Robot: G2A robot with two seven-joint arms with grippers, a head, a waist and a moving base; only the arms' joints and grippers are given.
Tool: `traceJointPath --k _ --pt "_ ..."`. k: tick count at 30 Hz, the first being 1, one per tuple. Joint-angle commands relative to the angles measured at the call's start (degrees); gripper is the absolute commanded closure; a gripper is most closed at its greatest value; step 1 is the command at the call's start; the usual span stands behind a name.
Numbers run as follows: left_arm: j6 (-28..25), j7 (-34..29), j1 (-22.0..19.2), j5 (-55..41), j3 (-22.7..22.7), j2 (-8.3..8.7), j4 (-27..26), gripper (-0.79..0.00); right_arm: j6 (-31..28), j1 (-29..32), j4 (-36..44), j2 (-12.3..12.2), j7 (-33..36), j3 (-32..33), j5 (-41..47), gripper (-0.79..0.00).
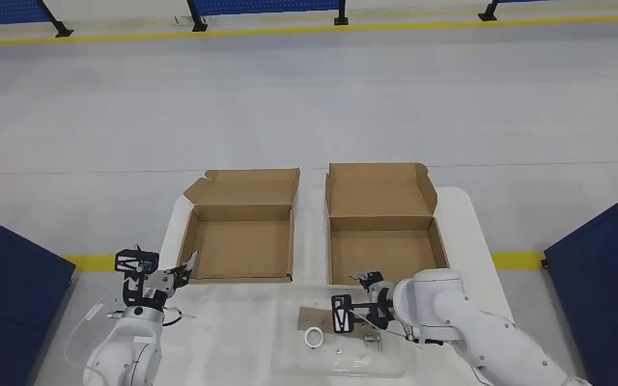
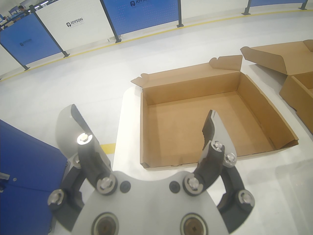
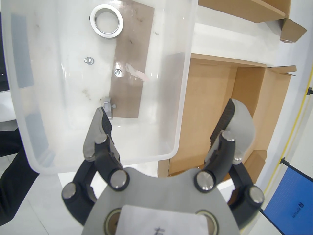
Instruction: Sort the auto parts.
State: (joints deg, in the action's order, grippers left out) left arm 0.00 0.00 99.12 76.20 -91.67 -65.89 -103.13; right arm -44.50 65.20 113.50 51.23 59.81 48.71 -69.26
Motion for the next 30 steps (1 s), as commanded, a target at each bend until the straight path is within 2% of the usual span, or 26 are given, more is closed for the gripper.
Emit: traceJointPath --k 1,7,16,21,30 --pt "0.0 0.0 0.0 0.0 0.0 0.0 0.0 -0.785 2.8 -3.7 -0.3 -1.1 2.8 -3.8 4.5 -0.785" --pt "0.0 0.0 0.0 0.0 0.0 0.0 0.0 -0.785 9.2 -14.1 -0.8 -3.5 9.2 -13.6 16.8 -0.785" --pt "0.0 0.0 0.0 0.0 0.0 0.0 0.0 -0.785 9.2 -13.9 -0.9 -3.5 9.2 -13.8 16.7 -0.785" --pt "0.0 0.0 0.0 0.0 0.0 0.0 0.0 -0.785 12.0 -14.8 -2.1 -2.8 11.9 -17.8 16.1 -0.785" --pt "0.0 0.0 0.0 0.0 0.0 0.0 0.0 -0.785 18.2 -20.8 -5.2 -0.9 18.2 -25.9 22.7 -0.785"
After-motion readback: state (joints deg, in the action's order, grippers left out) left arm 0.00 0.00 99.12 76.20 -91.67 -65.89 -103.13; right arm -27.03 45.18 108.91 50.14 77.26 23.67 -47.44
